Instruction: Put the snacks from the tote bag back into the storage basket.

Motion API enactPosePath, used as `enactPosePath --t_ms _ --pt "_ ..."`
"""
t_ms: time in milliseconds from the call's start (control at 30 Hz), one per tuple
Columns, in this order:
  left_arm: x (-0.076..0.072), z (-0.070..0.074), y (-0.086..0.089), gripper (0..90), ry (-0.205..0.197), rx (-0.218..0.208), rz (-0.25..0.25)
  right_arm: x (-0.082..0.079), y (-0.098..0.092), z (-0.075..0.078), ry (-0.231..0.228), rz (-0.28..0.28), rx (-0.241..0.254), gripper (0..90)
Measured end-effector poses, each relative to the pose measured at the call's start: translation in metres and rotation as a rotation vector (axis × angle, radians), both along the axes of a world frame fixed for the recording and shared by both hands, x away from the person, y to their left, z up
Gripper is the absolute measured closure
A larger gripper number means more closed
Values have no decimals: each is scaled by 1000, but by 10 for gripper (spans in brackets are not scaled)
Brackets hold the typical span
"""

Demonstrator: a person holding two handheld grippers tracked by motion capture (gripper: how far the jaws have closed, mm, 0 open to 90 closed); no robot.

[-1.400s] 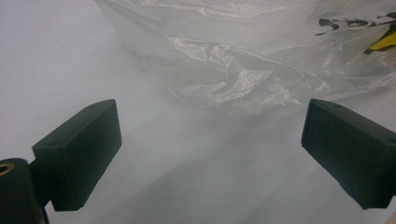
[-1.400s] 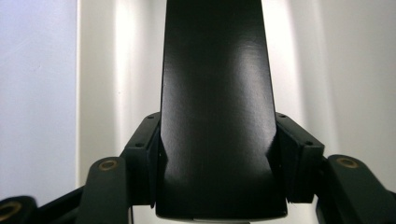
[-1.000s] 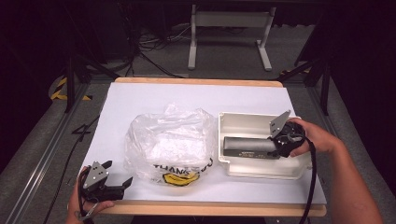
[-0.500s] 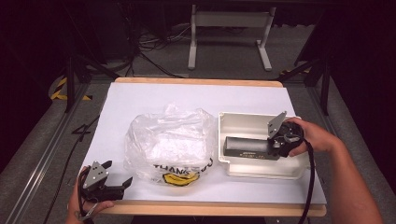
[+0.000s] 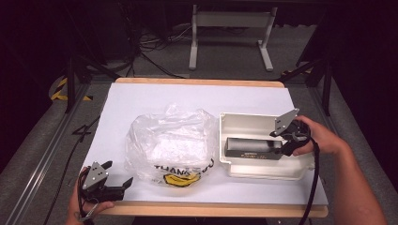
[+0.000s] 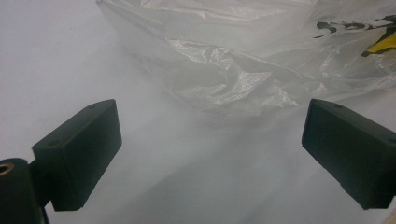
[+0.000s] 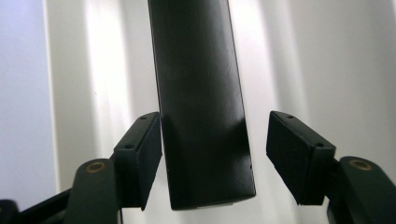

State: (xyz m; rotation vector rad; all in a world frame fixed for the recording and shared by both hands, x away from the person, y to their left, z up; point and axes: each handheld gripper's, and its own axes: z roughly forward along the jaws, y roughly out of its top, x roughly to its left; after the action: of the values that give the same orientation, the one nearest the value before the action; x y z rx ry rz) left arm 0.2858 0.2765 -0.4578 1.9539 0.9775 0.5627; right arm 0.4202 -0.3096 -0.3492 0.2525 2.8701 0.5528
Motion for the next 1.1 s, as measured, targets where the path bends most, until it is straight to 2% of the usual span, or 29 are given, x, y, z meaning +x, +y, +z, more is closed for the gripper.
enactPosePath --t_ms 100,467,667,767,1100 --pt "1 0 0 57 -3 -2 -4 -1 -1 1 -15 -13 28 353" --pt "6 4 -2 57 -16 -4 -18 -6 -2 3 -43 -52 54 354" --pt "6 8 0 57 -33 -25 -10 -11 -1 7 -90 -90 99 341" --pt "7 9 0 57 -40 -22 -12 -14 0 9 -103 -103 116 336" --pt "15 9 -3 57 -41 -22 -26 -25 -1 12 -166 -208 180 279"
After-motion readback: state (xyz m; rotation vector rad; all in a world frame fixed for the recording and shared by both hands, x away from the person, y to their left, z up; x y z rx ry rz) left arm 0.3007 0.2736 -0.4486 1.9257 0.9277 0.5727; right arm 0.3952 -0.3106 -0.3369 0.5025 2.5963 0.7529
